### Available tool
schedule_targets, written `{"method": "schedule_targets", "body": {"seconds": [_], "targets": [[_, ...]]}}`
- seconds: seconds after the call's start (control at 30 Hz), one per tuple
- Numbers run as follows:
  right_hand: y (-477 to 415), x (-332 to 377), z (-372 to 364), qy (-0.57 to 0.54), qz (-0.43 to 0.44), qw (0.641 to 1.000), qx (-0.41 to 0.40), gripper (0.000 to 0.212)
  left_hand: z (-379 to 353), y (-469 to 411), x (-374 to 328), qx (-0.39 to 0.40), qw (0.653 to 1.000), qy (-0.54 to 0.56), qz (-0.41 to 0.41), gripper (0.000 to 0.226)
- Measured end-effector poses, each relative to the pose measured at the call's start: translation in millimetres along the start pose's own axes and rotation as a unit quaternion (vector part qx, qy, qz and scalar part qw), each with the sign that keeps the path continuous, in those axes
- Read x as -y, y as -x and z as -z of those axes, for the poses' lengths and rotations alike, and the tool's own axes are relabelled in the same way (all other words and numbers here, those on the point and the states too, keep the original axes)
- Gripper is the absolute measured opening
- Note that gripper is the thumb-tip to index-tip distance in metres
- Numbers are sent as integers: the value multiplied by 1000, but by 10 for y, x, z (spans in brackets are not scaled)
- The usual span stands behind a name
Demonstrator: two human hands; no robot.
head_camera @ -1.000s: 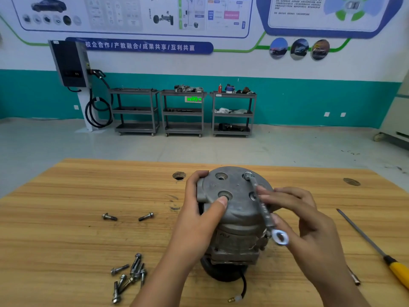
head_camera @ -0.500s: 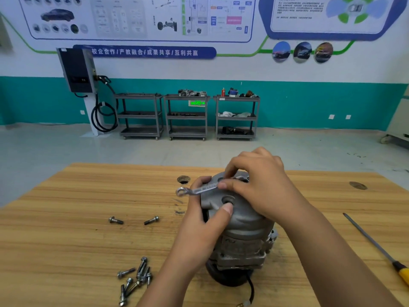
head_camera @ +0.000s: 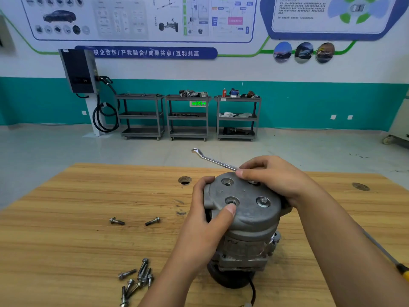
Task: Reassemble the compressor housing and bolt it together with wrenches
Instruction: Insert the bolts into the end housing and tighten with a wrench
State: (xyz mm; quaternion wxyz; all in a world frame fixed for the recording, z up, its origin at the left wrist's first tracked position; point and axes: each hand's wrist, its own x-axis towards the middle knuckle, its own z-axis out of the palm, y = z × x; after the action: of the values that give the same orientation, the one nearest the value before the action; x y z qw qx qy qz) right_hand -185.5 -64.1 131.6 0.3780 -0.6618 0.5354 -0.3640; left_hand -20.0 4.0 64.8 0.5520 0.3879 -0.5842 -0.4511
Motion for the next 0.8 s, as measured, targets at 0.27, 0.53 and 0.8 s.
{"method": "schedule_targets", "body": {"seconds": [0.27,0.53,0.8], "targets": [[-118,175,-131,152,81,984,-50,25,9,36,-13,-2,1000,-3,-1,43],[-169,197,-208,265,95,952,-120,29,20,30,11,-8,1000,-9,-11,51],[-146,169,-216,342,136,921,-127,30,-42,11,20,-20,1000,-9,-17,48]]}}
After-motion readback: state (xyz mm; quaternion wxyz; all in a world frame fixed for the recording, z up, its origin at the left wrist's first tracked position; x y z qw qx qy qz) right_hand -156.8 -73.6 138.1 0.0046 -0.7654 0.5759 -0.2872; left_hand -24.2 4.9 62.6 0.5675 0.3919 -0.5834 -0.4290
